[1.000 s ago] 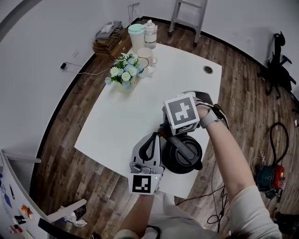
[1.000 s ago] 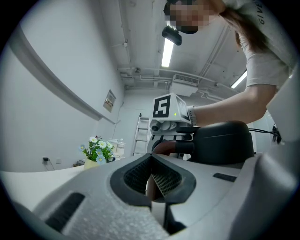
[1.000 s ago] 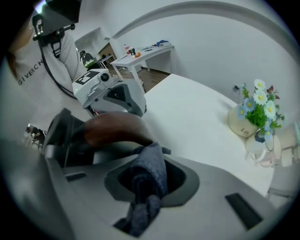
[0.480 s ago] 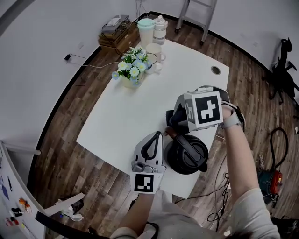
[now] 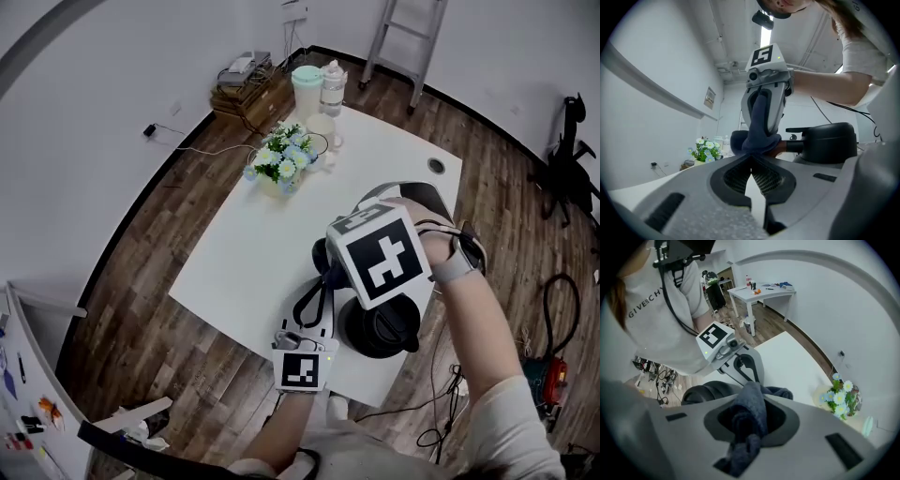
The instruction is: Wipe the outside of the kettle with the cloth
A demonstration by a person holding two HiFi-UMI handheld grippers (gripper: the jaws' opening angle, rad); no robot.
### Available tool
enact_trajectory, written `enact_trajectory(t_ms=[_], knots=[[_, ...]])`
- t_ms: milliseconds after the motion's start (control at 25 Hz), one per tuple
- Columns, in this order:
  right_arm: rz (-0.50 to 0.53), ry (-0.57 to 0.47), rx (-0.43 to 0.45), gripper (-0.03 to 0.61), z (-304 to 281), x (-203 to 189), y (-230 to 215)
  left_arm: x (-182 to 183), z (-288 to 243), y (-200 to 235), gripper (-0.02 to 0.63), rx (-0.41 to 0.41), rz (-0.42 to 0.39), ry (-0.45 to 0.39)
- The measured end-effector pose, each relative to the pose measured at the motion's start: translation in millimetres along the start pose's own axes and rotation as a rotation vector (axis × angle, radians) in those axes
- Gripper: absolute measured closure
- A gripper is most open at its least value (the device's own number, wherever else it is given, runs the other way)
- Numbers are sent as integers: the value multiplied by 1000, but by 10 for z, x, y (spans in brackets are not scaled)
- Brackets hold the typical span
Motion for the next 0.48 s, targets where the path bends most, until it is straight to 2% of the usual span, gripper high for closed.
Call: enact_trajectory(t_ms=[160,240,360,480], knots=[[-5,-2,12,511,-305,32,-217,-130,136,30,606,20,21,30],[15,14,-29,511,-446,6,-311,-168,198,49,606,27,18,38],[43,-13,-193,511,-433,-52,-367,-151,261,84,606,39,22,37],[-30,-172,-376,511,-26,-159,-120,-47,291,130,606,48,33,8]])
Point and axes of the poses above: the fingertips, and each gripper's own axes: z backward along the fingers, y to its left, x out of its top, the point moved 7 cm from there along z, backward along the fingers, and after that the axes turned 9 degrees about -y, right-handed, at the moved point
